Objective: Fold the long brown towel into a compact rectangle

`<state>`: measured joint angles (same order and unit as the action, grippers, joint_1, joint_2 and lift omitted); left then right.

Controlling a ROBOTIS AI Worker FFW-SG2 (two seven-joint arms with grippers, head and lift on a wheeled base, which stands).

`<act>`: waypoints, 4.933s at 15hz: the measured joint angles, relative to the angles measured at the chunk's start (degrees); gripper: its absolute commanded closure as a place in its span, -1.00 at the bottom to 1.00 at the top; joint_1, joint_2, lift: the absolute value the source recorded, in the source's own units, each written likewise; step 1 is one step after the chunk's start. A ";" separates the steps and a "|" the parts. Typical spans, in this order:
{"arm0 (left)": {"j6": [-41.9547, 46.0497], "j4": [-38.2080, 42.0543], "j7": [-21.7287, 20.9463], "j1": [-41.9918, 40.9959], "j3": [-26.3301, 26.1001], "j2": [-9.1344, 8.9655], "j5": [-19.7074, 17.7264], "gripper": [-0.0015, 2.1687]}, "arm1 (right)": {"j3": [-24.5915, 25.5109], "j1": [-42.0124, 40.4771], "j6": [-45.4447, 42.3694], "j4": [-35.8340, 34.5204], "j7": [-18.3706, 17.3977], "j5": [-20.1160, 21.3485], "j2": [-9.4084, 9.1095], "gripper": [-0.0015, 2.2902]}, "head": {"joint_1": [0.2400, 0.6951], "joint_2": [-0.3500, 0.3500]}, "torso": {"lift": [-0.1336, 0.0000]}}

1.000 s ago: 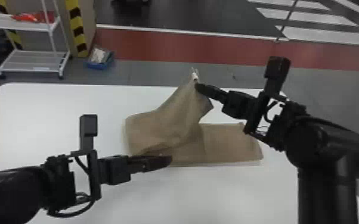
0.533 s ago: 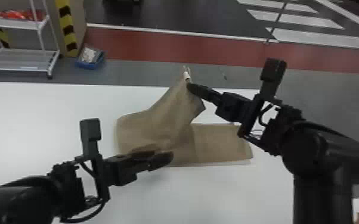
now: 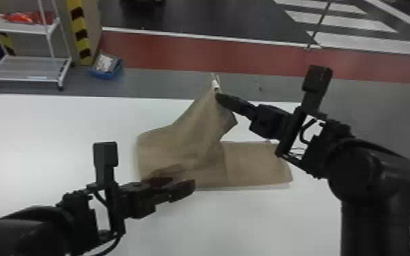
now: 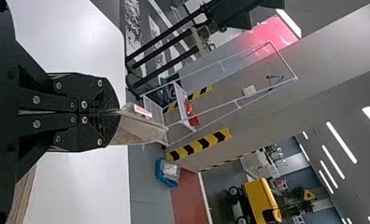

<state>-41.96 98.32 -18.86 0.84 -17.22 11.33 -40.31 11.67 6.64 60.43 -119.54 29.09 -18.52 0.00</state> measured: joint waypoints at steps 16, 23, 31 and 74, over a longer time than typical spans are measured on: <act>8.26 -0.68 6.28 -1.39 -3.89 0.02 9.71 -0.70 | -0.06 -1.36 1.34 -2.72 1.32 -3.26 0.00 0.14 | 1.00 -0.45 | -0.84; 7.85 -0.76 9.61 -1.36 -7.08 -0.41 13.63 -0.70 | 3.43 -4.98 2.81 -6.65 1.31 -6.41 0.00 0.14 | 1.00 -0.53 | -0.84; 6.03 -0.15 11.71 -1.43 -7.44 0.01 14.12 -0.70 | 13.63 -6.78 2.49 -4.84 2.61 -9.77 0.04 0.14 | 1.00 -0.76 | -0.84; -5.46 13.61 8.99 -6.33 4.13 4.85 3.87 -0.70 | 21.63 -9.36 -7.34 7.04 6.83 -7.03 3.06 0.11 | 1.00 -0.94 | -0.84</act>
<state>-47.42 111.92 -9.86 -5.49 -13.08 16.18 -36.44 33.30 -2.72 53.09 -112.49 35.92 -25.55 3.06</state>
